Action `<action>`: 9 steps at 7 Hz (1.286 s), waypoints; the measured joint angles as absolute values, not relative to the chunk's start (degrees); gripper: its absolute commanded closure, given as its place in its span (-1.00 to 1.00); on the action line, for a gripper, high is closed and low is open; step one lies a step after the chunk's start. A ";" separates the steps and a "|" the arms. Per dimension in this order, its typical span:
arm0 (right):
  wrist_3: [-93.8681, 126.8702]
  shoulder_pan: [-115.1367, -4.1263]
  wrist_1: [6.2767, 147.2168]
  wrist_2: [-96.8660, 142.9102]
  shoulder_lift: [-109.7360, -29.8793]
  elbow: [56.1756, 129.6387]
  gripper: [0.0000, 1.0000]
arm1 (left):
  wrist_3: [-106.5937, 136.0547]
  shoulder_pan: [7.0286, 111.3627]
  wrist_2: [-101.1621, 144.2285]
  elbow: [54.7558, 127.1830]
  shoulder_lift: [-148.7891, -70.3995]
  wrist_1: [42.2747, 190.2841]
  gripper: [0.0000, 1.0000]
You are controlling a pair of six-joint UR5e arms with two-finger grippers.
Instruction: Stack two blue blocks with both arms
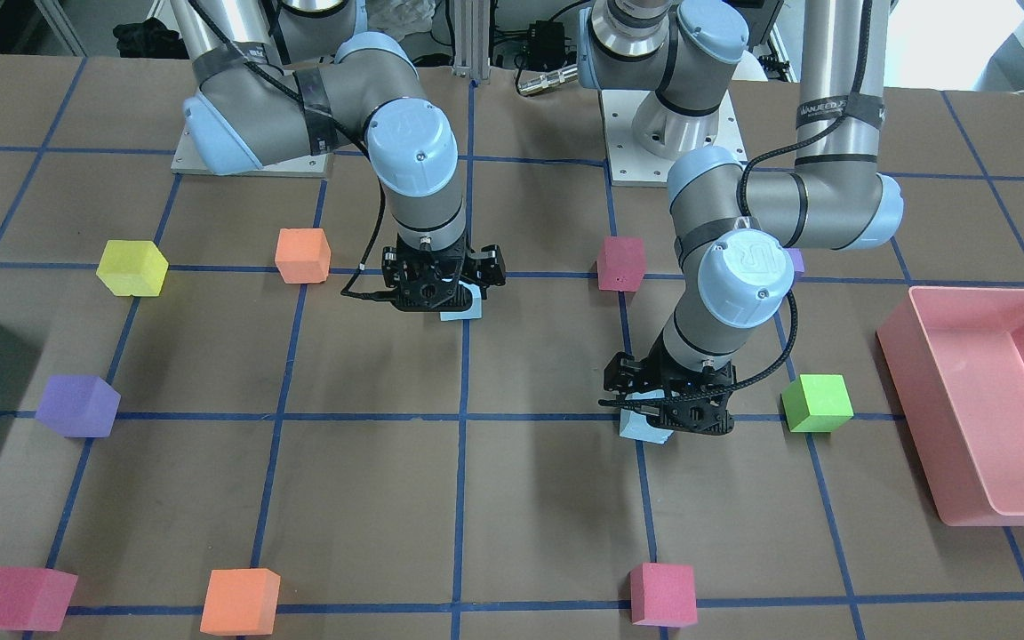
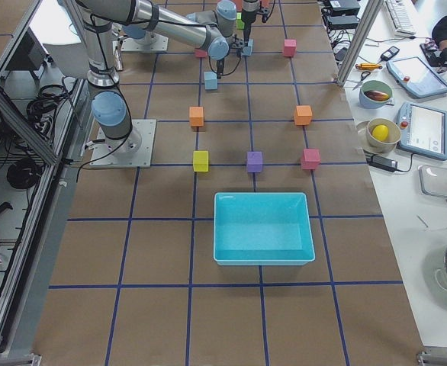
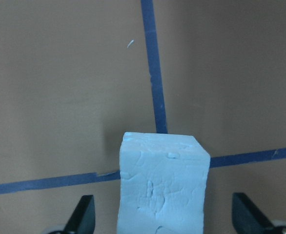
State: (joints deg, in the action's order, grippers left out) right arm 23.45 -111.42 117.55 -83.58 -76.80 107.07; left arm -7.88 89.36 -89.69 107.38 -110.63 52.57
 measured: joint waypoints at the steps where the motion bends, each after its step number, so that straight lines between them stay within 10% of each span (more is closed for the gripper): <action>1: 23.09 -108.90 113.20 -83.85 -78.75 103.86 -1.00 | -8.10 89.44 -89.84 107.44 -111.41 51.51 -1.00; 2: 21.88 -106.07 109.78 -83.90 -80.42 100.83 -1.00 | -8.44 89.50 -89.99 107.47 -112.18 50.85 -0.88; 5: 8.44 -97.28 98.01 -86.50 -83.75 93.24 -1.00 | -8.90 89.56 -89.97 107.33 -113.93 49.85 0.99; 9: 2.83 -92.69 93.30 -95.39 -90.13 92.40 -1.00 | -2.00 93.46 -89.67 105.15 -111.88 53.02 1.00</action>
